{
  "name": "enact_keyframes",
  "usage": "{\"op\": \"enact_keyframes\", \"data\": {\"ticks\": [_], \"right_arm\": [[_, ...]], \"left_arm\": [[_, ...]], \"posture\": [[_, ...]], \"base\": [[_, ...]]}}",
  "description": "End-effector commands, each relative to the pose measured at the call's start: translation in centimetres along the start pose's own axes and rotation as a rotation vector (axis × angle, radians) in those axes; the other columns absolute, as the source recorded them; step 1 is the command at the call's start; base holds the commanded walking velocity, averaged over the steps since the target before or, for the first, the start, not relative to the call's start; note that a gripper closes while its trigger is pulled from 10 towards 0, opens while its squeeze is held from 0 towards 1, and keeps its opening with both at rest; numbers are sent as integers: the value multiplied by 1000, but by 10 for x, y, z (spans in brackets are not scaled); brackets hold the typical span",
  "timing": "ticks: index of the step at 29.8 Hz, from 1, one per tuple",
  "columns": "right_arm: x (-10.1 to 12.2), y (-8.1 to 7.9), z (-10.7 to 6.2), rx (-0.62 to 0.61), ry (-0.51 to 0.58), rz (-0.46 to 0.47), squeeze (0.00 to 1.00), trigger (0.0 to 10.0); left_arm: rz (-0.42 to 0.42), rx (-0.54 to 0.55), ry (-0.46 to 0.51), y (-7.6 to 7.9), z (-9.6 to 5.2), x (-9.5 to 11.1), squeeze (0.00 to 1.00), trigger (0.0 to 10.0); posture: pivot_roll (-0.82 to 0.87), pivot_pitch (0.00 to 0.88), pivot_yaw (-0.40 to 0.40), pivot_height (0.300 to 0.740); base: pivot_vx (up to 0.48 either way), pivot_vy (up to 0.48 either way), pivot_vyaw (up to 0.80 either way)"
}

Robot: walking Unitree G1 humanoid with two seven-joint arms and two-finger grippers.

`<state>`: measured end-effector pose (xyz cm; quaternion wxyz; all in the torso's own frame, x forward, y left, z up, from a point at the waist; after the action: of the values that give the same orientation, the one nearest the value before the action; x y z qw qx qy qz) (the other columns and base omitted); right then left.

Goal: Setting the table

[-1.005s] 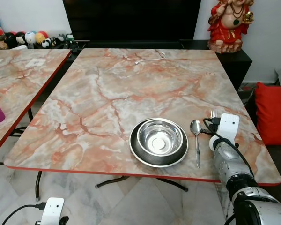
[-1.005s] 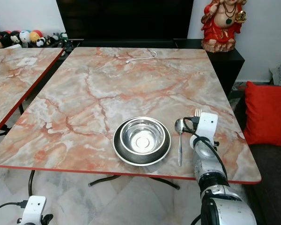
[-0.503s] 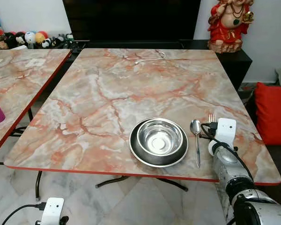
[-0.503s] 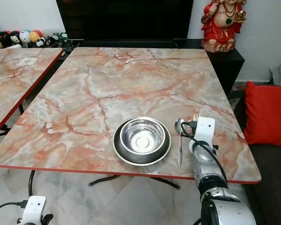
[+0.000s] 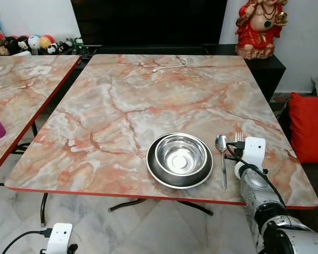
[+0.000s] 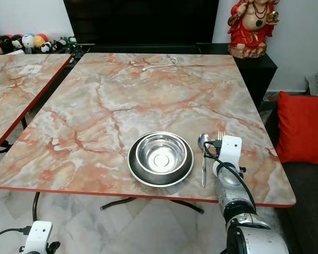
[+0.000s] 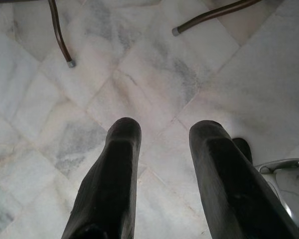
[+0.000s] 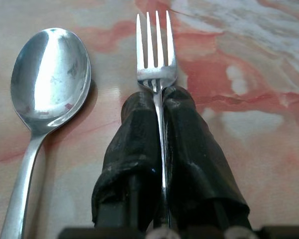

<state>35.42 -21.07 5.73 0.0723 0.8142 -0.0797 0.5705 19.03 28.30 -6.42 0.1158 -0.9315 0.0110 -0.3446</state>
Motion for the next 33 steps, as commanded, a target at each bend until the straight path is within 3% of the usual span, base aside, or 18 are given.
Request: {"op": "enact_keyframes", "data": {"ticks": [1, 14, 15, 16, 17, 18, 23, 24, 25, 26, 28, 33], "right_arm": [[-7, 0, -2, -4, -17, 12, 0, 10000], [-9, 0, -2, -8, -19, 23, 0, 10000], [-9, 0, -2, -6, -19, 25, 180, 10000], [-9, -1, -2, -5, -20, 25, 180, 10000], [-9, -1, -2, -5, -20, 26, 533, 10000], [-9, -1, -2, -6, -20, 30, 773, 10000], [-10, -1, -2, -7, -23, 29, 714, 10000], [-10, -1, -2, -7, -23, 28, 639, 10000], [-10, -1, -2, -6, -23, 27, 192, 10000], [-10, -1, -2, -6, -23, 27, 192, 10000], [-10, -1, -2, -5, -23, 25, 35, 10000], [-9, -2, -2, -5, -20, 27, 0, 10000]], "left_arm": [[7, 8, -18, -3, -1, -5, 0, 10000], [7, 9, -19, -4, -1, -5, 0, 10000], [6, 8, -19, -3, -1, -5, 0, 10000], [6, 8, -18, -3, -1, -5, 0, 10000], [5, 8, -18, -3, -1, -5, 0, 10000], [4, 8, -18, -3, -1, -5, 0, 10000], [4, 8, -18, -3, -1, -5, 0, 10000], [4, 8, -18, -3, -1, -5, 0, 10000], [4, 8, -18, -3, -1, -5, 0, 10000], [4, 8, -18, -3, -1, -5, 0, 10000], [3, 7, -18, -3, -1, -5, 0, 10000], [2, 8, -18, -3, -1, -5, 0, 10000]], "posture": [[101, 21, 25, 740], [102, 20, 22, 740], [103, 20, 21, 740], [103, 20, 21, 740], [105, 21, 20, 740], [105, 21, 20, 740], [105, 21, 20, 740], [105, 21, 20, 740], [105, 21, 20, 740], [105, 21, 20, 740], [105, 21, 20, 740], [105, 21, 20, 740]], "base": [[0, 0, 0], [0, 0, 0], [0, 0, 0], [0, 0, 0], [0, 0, 0], [0, 0, 0], [0, 0, 0], [0, 0, 0], [0, 0, 0], [0, 0, 0], [0, 0, 0], [0, 0, 0]]}}
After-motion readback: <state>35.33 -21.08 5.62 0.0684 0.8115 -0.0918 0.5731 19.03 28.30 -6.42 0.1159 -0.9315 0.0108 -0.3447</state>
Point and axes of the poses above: a point about 5 cm out from each wrist's last joint towards the gripper, its own z axis pointing out of the wrist towards the gripper, its own x axis along the axis of the wrist's last joint, y = z × x, the point moved 1 cm from there along z, pointing out of the wrist towards the gripper, and after that the axes turned 1 degree about -z, right-handed, at the moved point
